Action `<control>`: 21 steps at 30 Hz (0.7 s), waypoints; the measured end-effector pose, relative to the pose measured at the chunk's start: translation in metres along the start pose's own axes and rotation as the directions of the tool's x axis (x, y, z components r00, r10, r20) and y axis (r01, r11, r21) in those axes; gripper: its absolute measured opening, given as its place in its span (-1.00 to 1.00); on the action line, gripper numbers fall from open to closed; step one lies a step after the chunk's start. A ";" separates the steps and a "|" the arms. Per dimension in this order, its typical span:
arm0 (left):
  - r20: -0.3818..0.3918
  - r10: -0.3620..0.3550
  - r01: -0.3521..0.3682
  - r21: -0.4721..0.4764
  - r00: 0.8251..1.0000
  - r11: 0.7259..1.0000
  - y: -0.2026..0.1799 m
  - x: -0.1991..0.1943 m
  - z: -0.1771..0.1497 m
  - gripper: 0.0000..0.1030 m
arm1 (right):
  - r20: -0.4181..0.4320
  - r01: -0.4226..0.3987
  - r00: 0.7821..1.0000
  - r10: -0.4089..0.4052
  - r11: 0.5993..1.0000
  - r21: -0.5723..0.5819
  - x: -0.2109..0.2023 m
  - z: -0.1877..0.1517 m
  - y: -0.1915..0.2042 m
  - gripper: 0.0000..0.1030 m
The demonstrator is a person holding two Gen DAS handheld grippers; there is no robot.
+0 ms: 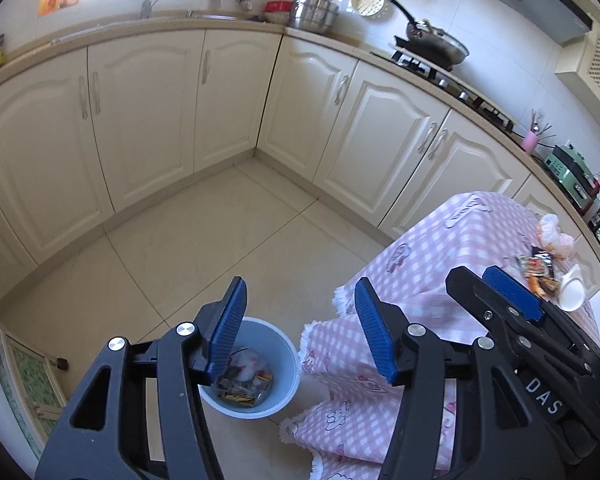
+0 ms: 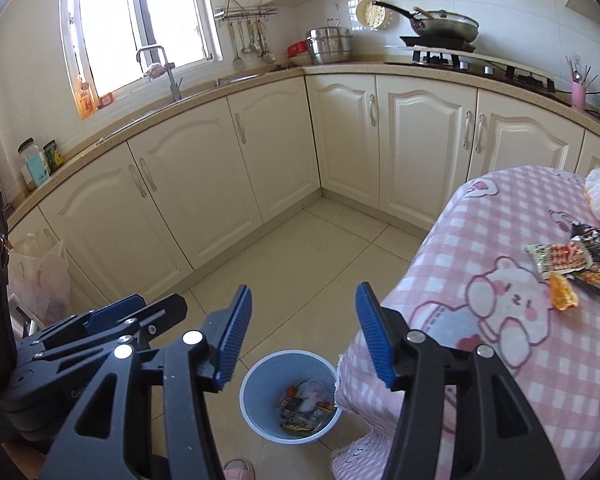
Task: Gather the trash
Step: 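Grasp the orange peel with the left tool while the right grasps the white paper cup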
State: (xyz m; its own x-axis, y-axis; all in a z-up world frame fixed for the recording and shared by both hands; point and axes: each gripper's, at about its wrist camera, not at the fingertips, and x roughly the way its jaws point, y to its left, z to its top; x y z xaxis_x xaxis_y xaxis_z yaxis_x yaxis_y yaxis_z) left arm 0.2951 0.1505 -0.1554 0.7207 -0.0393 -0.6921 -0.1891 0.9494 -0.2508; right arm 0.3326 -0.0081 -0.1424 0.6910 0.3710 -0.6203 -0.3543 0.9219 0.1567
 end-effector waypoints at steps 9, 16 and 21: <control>0.056 -0.066 0.061 0.083 0.996 0.995 -0.052 -0.042 -0.003 0.05 | 0.085 0.053 0.995 -0.056 0.998 0.043 -0.065 0.001 -0.032 0.08; 0.040 -0.153 0.143 0.184 0.987 0.972 -0.118 -0.047 -0.013 0.15 | 0.132 0.148 0.977 -0.165 0.980 0.129 -0.115 -0.004 -0.094 0.14; -0.016 -0.209 0.207 0.245 0.978 0.947 -0.169 -0.031 -0.021 0.18 | 0.134 0.246 0.950 -0.283 0.940 0.238 -0.146 -0.016 -0.160 0.19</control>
State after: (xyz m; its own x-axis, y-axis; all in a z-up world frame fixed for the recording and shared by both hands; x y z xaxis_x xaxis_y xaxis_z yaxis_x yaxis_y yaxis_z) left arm 0.2908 -0.0151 -0.1054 0.7333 -0.2423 -0.6353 0.1337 0.9675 -0.2146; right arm 0.2783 -0.2115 -0.0889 0.8410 0.1068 -0.5304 -0.0128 0.9840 0.1777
